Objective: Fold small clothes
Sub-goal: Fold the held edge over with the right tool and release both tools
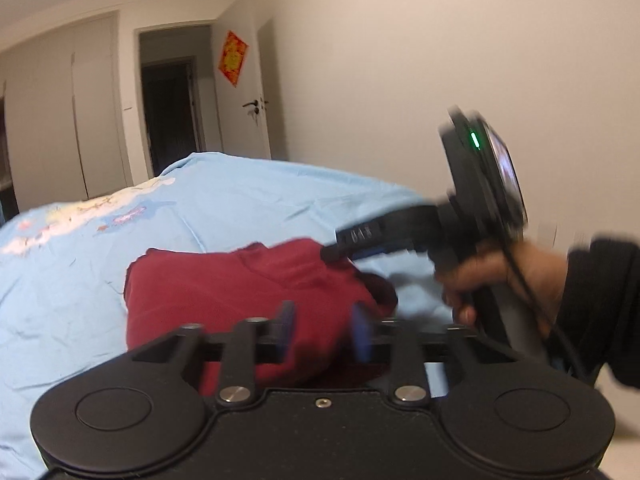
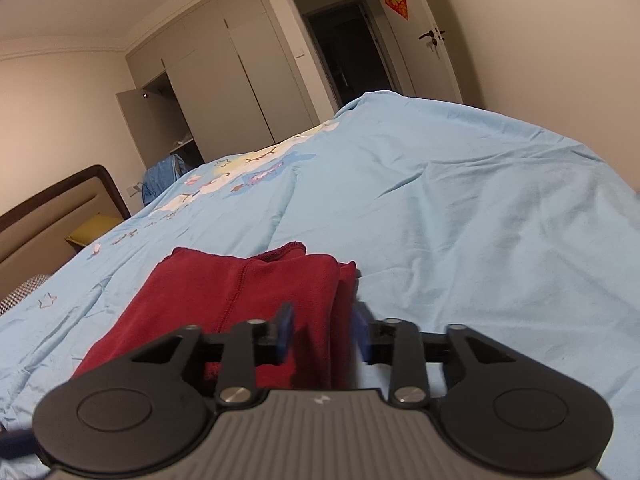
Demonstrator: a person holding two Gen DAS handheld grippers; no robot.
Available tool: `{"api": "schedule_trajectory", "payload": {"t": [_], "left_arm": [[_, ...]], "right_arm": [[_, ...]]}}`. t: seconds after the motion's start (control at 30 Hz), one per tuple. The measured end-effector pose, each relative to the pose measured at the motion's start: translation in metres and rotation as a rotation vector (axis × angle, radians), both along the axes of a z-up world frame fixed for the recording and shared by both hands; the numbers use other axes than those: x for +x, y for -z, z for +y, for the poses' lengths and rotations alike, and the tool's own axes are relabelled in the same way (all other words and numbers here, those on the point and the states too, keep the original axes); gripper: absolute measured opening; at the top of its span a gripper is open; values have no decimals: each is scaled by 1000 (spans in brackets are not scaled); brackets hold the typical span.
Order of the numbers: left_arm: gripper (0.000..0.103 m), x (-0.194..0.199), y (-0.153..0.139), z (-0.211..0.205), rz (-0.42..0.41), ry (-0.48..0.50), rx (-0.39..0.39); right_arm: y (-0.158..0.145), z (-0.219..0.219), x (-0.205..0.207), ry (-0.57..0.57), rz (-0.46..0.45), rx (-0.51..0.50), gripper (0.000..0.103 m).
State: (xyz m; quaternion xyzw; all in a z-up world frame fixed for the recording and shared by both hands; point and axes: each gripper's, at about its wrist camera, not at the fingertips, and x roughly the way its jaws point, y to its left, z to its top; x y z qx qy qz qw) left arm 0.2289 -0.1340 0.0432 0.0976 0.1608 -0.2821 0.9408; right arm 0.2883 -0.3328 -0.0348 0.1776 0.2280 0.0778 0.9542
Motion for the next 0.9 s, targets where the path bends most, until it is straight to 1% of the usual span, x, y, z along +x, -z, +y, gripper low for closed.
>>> {"api": "schedule_trajectory", "payload": {"t": [0.03,0.07,0.13,0.23,0.27,0.33,0.4,0.5,0.67,0.77,0.83,0.9], "left_arm": [[61,0,-4,4,-3,-14,-20],[68,0,-8,9,-9,-31,-37],[72,3,-15,18,-13,-66,-62],[88,11,-20,30,-14,-155,-85],[92,14,-19,33,-11,-192,-85],[94,22,-17,40,11,-269,-80],[95,32,-12,48,46,-344,-77],[96,43,0,61,112,-452,-93],[97,51,25,85,251,-486,-172],[97,53,35,93,291,-493,-207],[99,55,39,93,305,-499,-222],[99,54,42,90,310,-500,-226]], "right_arm": [[-1,1,-2,-9,0,-15,49],[-1,2,-4,-21,2,-35,50],[-1,7,-8,-40,8,-89,59],[2,13,-18,-54,28,-176,65],[4,14,-23,-60,30,-201,66],[6,16,-33,-68,31,-244,70],[8,18,-43,-66,27,-282,73],[12,20,-57,-54,21,-309,76],[17,20,-71,-37,29,-309,82],[9,19,-78,21,-8,-315,85],[-2,19,-81,74,-52,-300,95],[-13,21,-82,101,-101,-263,102]]}}
